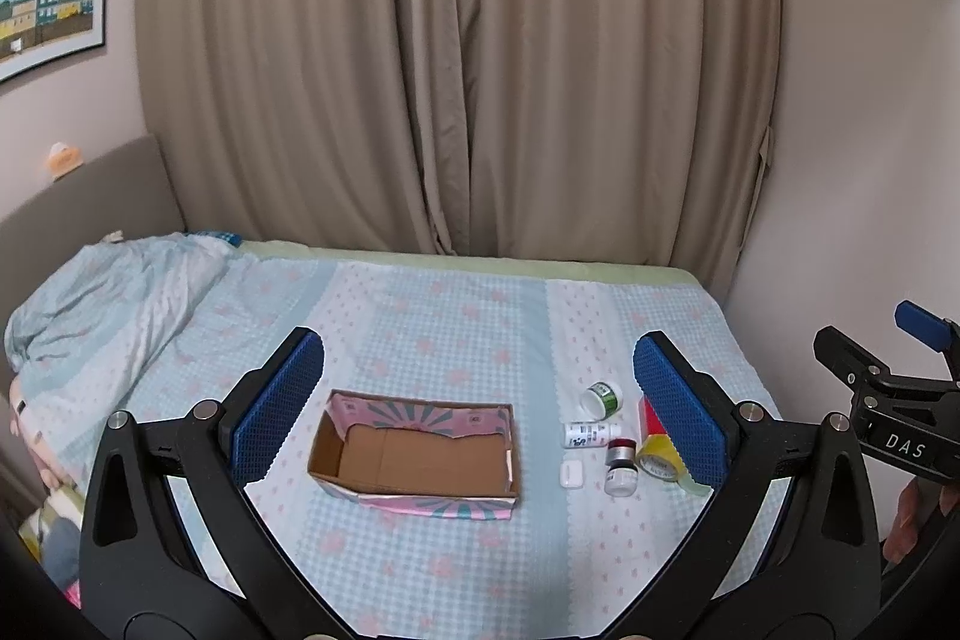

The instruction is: Organize rigid objects

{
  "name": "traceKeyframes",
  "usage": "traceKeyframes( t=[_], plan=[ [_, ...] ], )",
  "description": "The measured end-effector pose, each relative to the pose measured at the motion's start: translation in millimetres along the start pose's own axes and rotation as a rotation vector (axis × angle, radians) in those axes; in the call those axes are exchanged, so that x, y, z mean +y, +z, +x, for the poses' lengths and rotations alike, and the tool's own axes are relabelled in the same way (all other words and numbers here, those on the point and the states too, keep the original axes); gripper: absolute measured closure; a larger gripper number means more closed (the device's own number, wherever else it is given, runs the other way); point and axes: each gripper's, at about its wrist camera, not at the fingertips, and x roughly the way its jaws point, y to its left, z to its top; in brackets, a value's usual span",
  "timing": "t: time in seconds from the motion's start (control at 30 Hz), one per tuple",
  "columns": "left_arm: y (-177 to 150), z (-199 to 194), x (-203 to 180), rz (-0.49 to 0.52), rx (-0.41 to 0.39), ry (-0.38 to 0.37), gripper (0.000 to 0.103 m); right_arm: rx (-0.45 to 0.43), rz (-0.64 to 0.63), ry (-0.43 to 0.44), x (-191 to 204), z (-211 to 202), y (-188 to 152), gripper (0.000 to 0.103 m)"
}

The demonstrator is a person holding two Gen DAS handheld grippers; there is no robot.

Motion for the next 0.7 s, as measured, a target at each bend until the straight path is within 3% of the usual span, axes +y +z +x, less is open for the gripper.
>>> traceKeyframes(
  t=[0.7],
  plan=[
    [-7.4,-4.4,0.2,0.000,-0.002,-0.002,0.000,-0.004,0.002,0.001,1.2,-4.7,-7.1,0.000]
  ],
)
